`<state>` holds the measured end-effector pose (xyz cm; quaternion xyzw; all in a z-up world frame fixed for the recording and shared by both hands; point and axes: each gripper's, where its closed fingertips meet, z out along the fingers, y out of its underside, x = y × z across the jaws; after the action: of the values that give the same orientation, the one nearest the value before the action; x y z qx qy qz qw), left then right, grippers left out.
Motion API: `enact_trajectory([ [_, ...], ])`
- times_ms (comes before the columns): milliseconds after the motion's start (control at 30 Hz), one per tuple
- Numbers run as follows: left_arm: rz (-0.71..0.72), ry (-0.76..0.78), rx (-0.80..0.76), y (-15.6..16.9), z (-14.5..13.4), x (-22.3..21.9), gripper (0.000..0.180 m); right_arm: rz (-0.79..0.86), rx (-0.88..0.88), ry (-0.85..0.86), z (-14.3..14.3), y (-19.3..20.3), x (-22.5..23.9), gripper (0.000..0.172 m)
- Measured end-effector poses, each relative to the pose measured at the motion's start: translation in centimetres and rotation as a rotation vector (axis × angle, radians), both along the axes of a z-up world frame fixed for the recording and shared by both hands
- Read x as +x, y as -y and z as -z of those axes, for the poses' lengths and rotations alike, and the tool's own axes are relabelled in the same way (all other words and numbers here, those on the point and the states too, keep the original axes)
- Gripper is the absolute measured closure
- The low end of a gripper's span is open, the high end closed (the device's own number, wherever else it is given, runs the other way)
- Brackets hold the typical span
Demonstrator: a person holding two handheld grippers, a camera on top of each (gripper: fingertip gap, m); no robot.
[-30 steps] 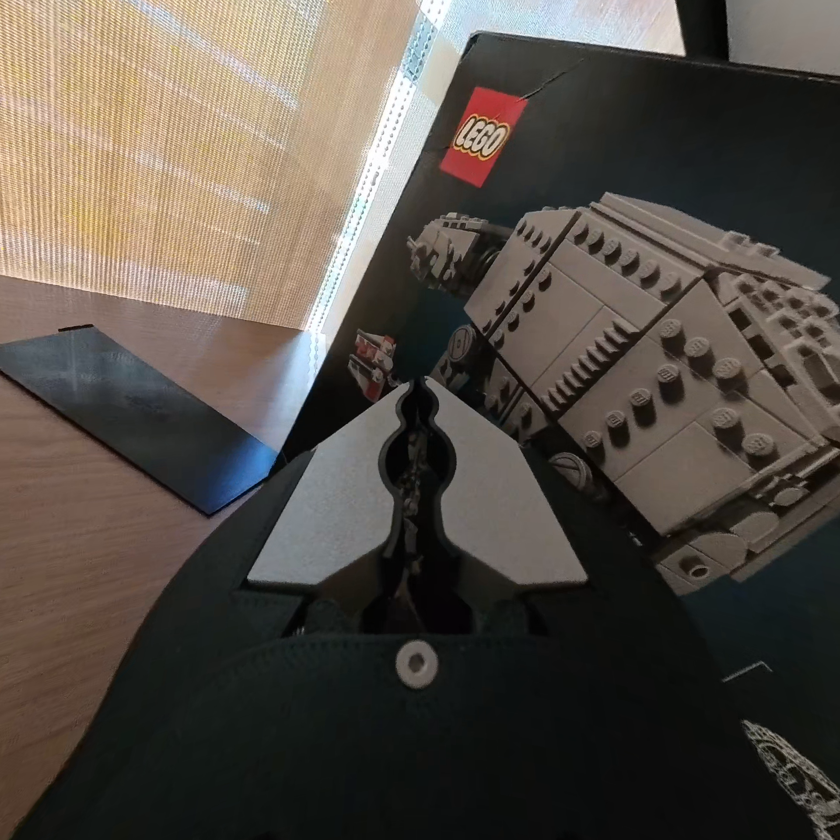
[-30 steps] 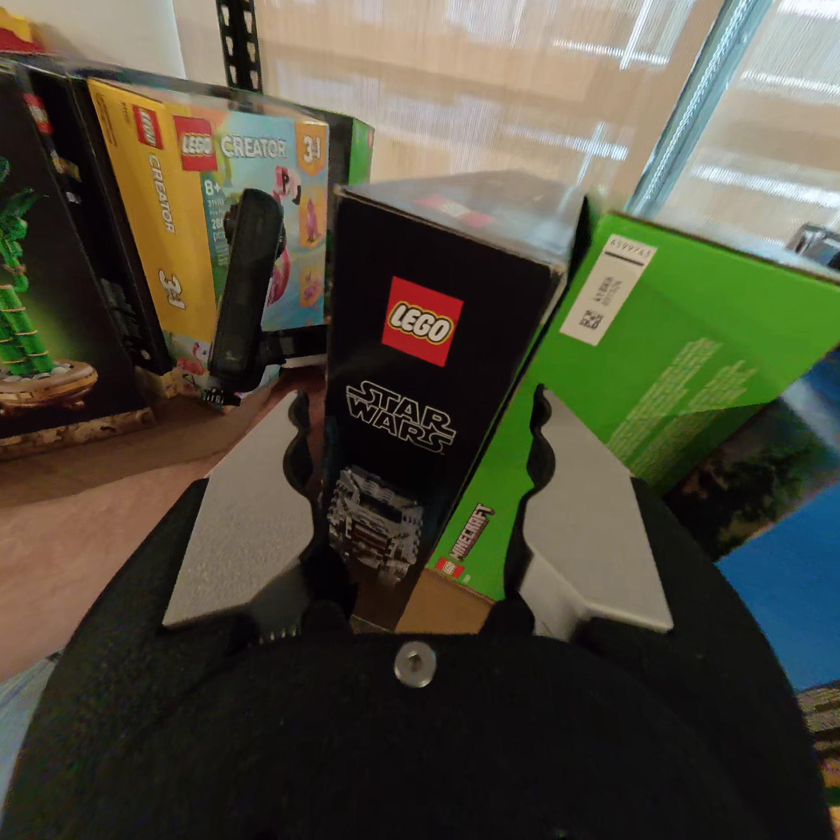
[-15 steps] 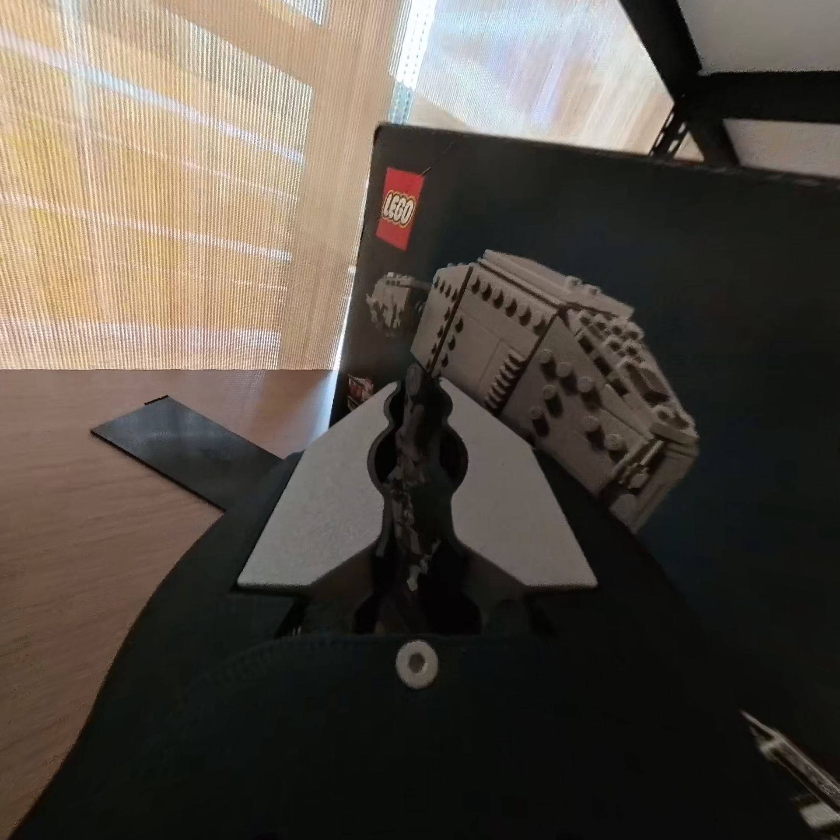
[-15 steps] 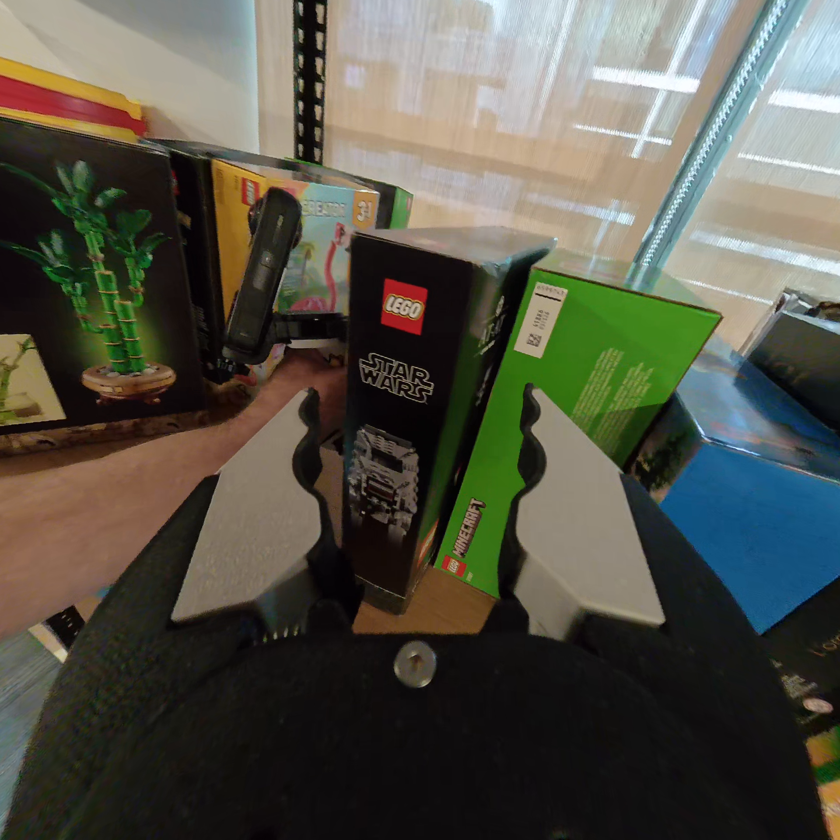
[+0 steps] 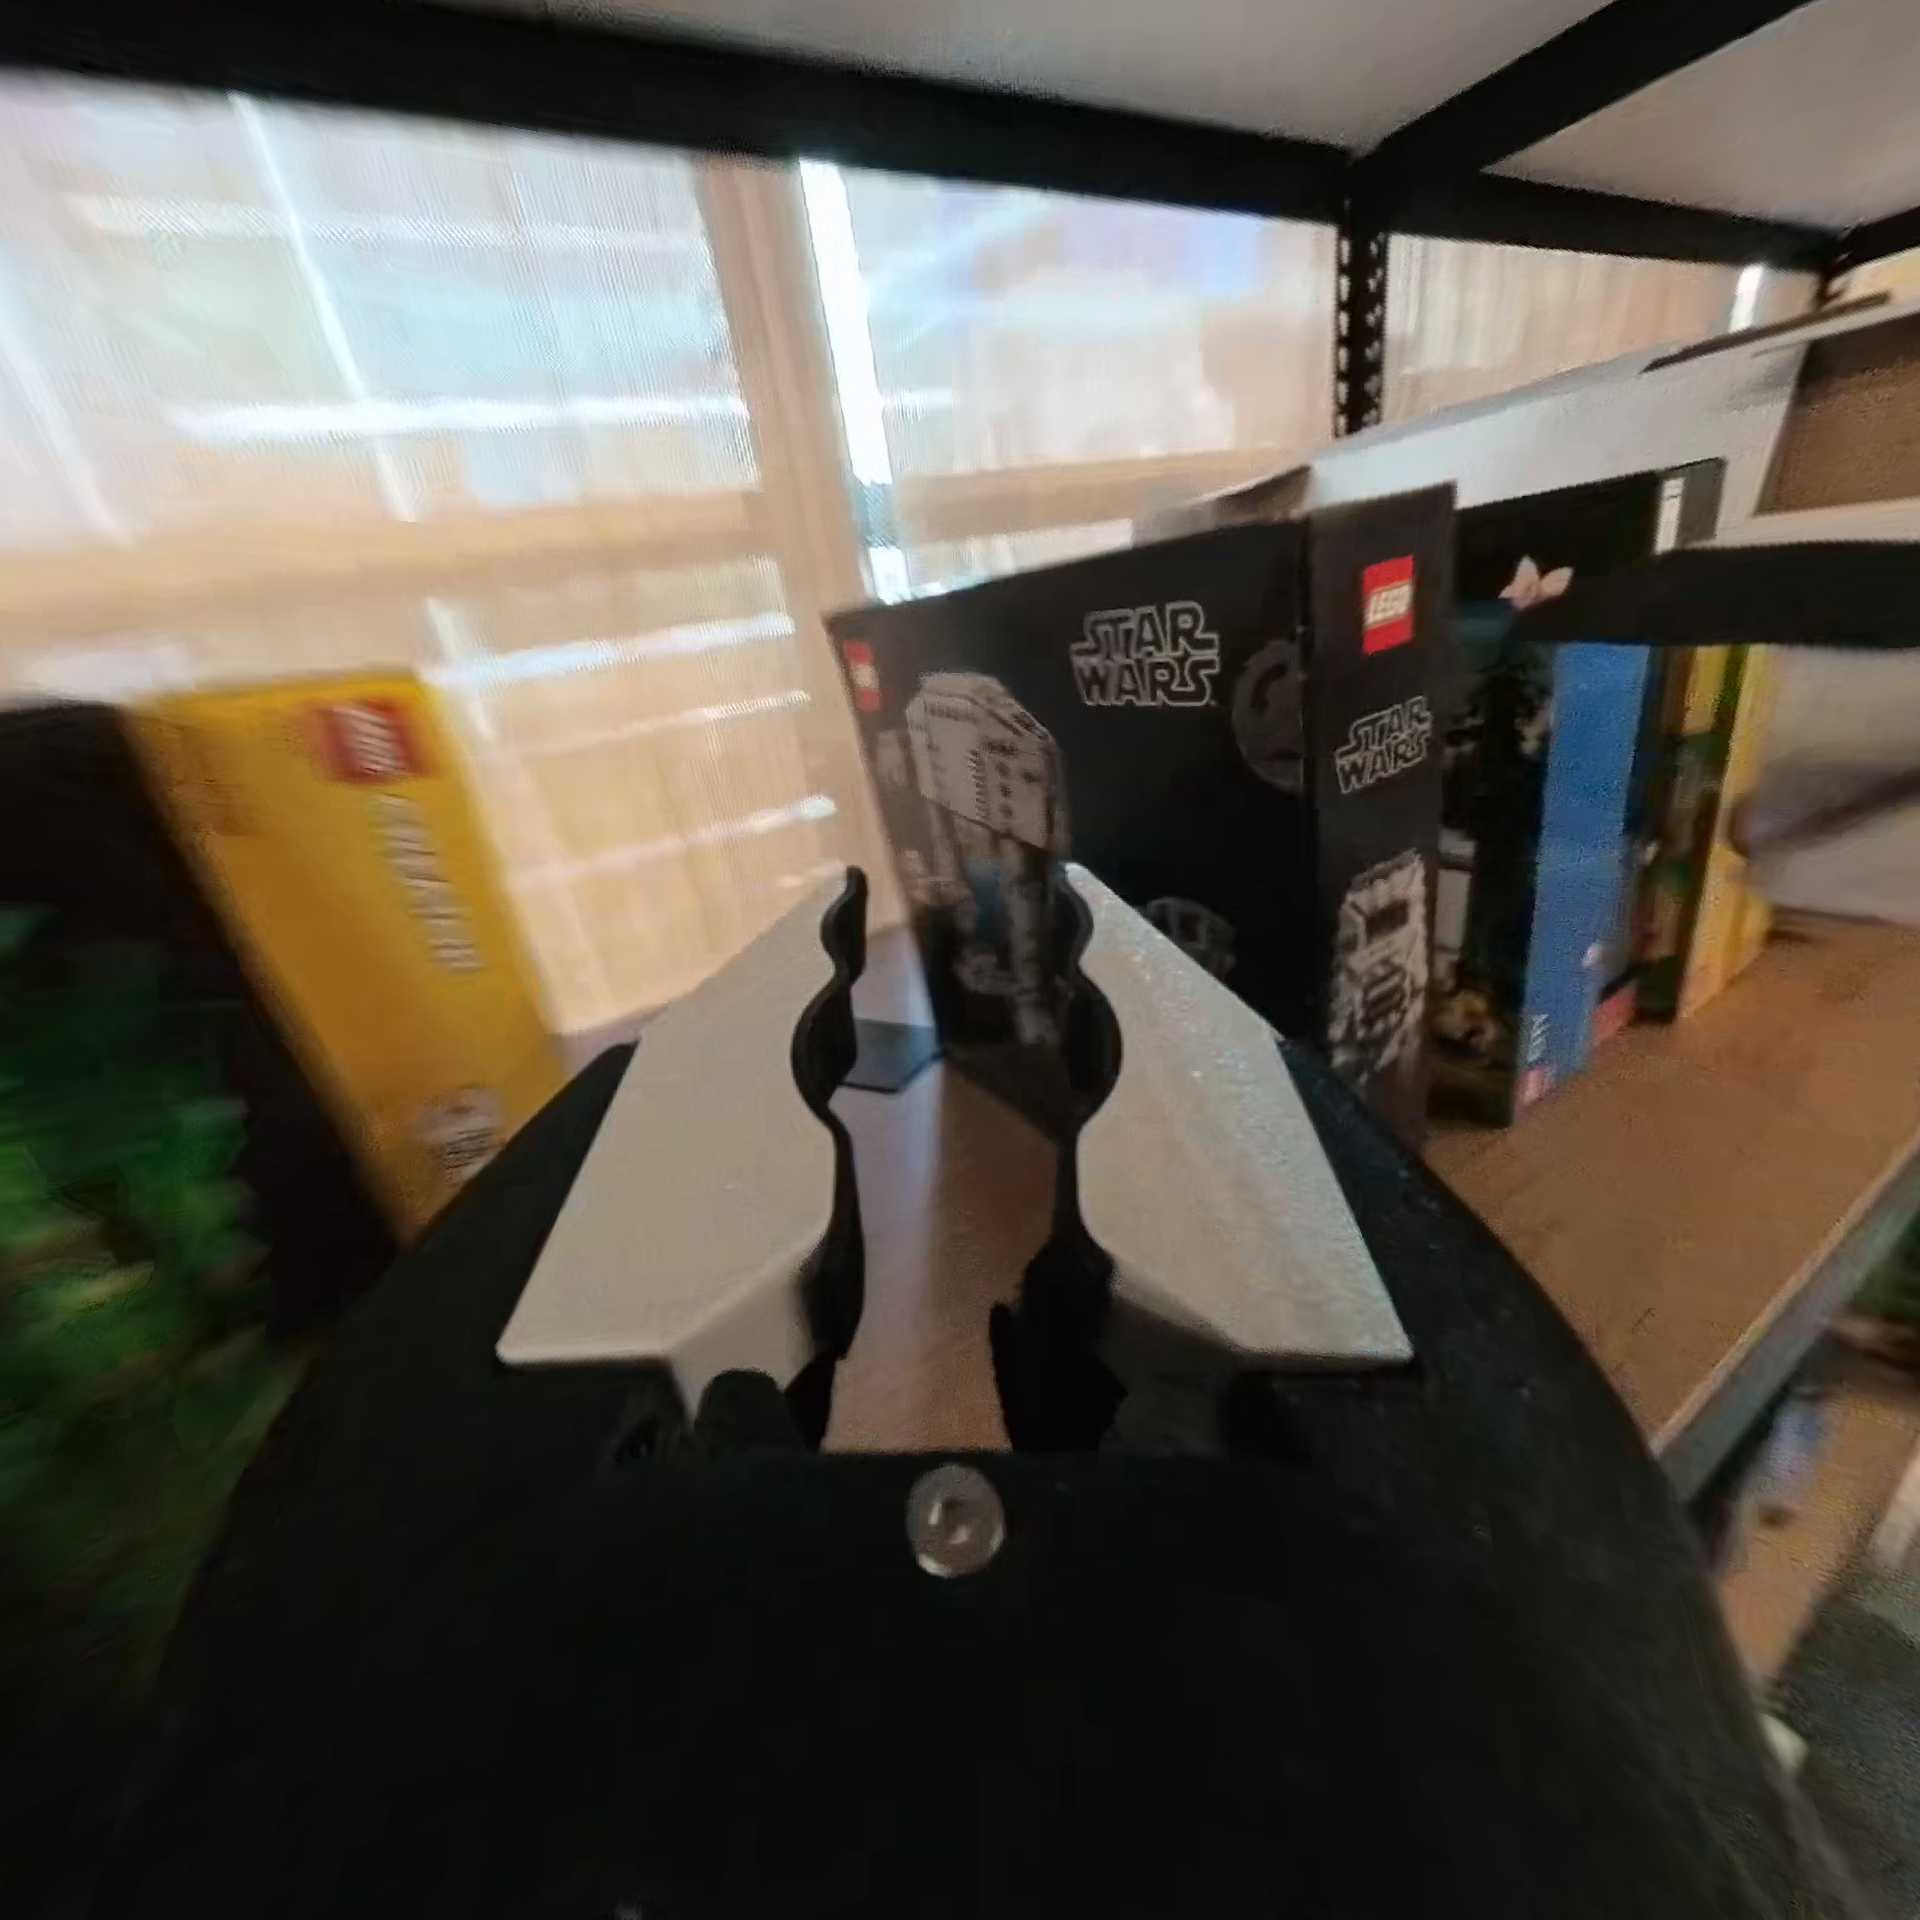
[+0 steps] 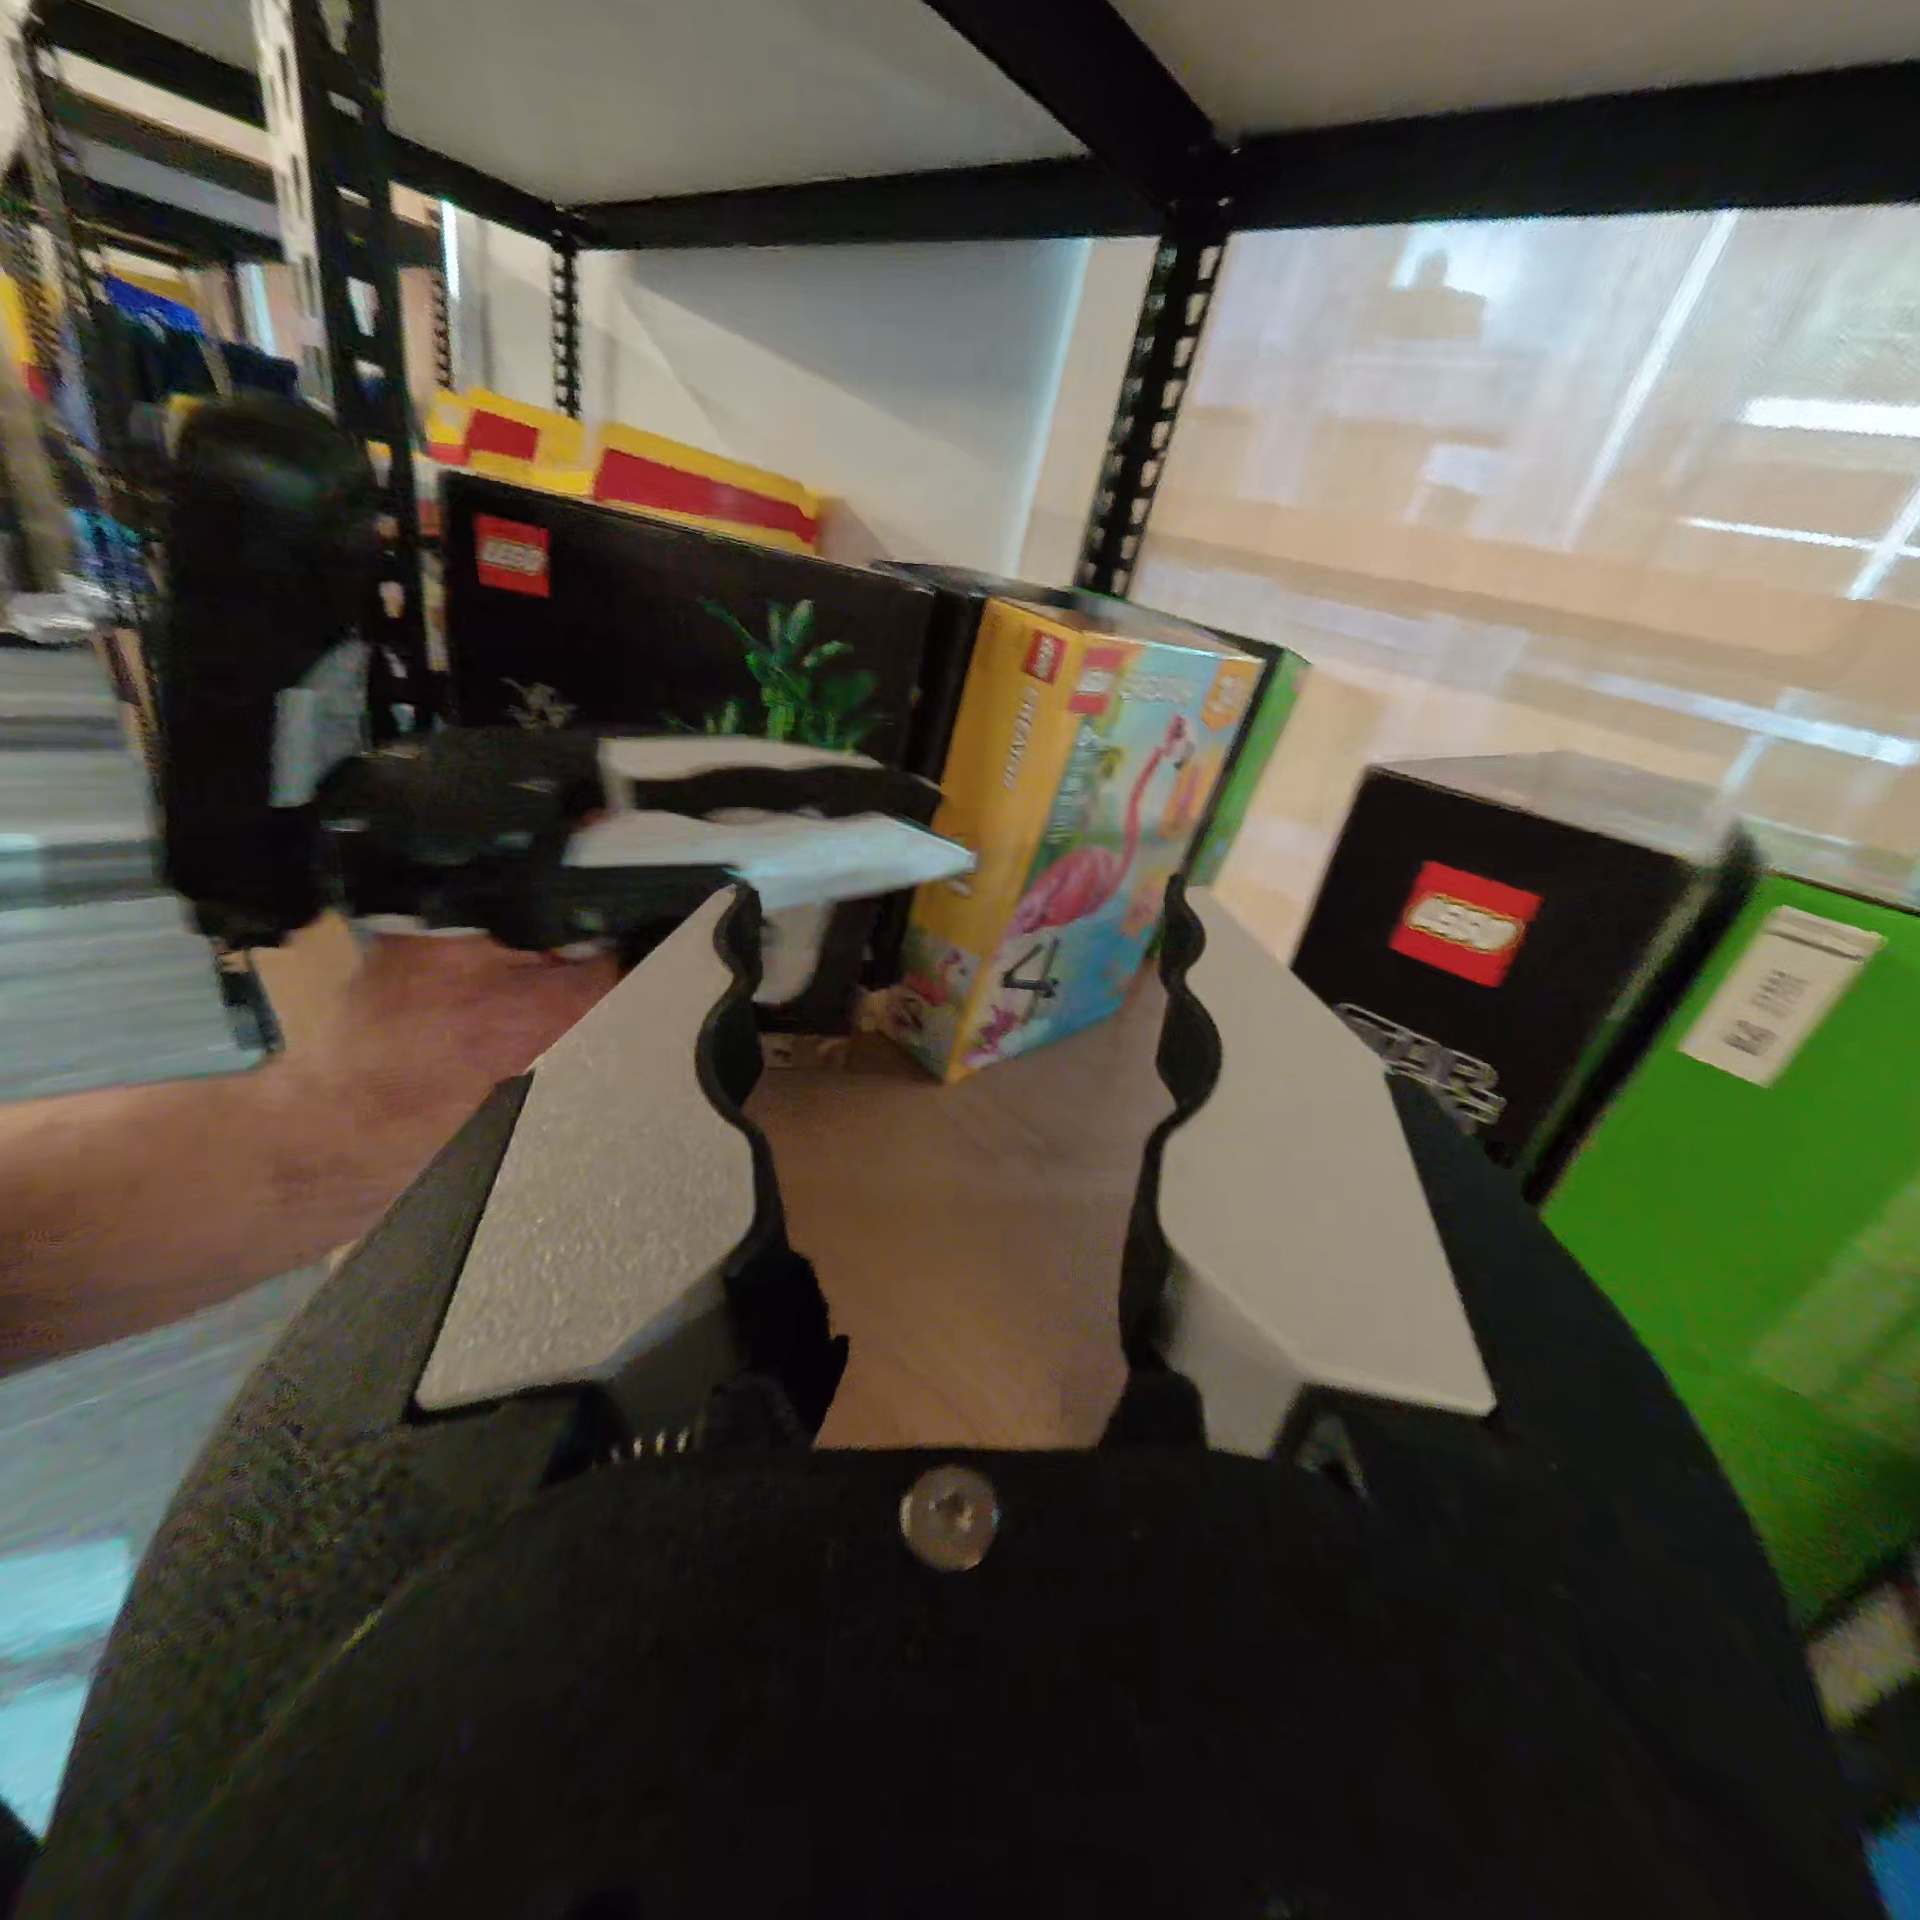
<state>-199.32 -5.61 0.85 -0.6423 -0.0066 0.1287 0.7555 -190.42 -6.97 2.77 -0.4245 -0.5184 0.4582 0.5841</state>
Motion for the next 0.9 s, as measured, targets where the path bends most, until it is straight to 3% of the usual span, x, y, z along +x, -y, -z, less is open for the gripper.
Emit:
enact_trajectory([
  [100, -0.169, -0.157, 0.078, 8.5, -2.1, -1.8, 0.117, -0.057, -0.027, 0.007, 0.4, 2.3, -2.1, 0.092],
  [200, -0.355, -0.239, 0.094, 15.8, -2.4, -5.7, 0.081, -0.111, -0.062, 0.045, 1.6, 5.5, -5.4, 0.09],
  [267, -0.375, -0.214, 0.046, 18.5, -1.2, -8.1, 0.077, -0.126, -0.08, 0.066, 2.7, 7.7, -8.0, 0.089],
  [300, -0.385, -0.185, 0.016, 19.2, -0.3, -9.5, 0.065, -0.149, -0.111, 0.091, 3.3, 9.0, -9.4, 0.088],
  [433, -0.334, -0.093, -0.103, 19.0, 3.2, -12.9, 0.042, -0.197, -0.221, 0.14, 5.2, 13.6, -13.8, 0.088],
  [667, -0.22, 0.081, -0.169, 15.2, 6.3, -15.1, 0.038, -0.112, -0.242, 0.171, 7.6, 18.6, -12.9, 0.092],
  [833, -0.071, 0.317, -0.182, 13.4, 8.1, -16.3, 0.066, -0.081, -0.223, 0.204, 9.1, 19.3, -9.7, 0.096],
  [900, -0.045, 0.293, -0.164, 13.0, 7.9, -16.5, 0.073, -0.084, -0.231, 0.214, 9.8, 19.0, -8.4, 0.099],
])
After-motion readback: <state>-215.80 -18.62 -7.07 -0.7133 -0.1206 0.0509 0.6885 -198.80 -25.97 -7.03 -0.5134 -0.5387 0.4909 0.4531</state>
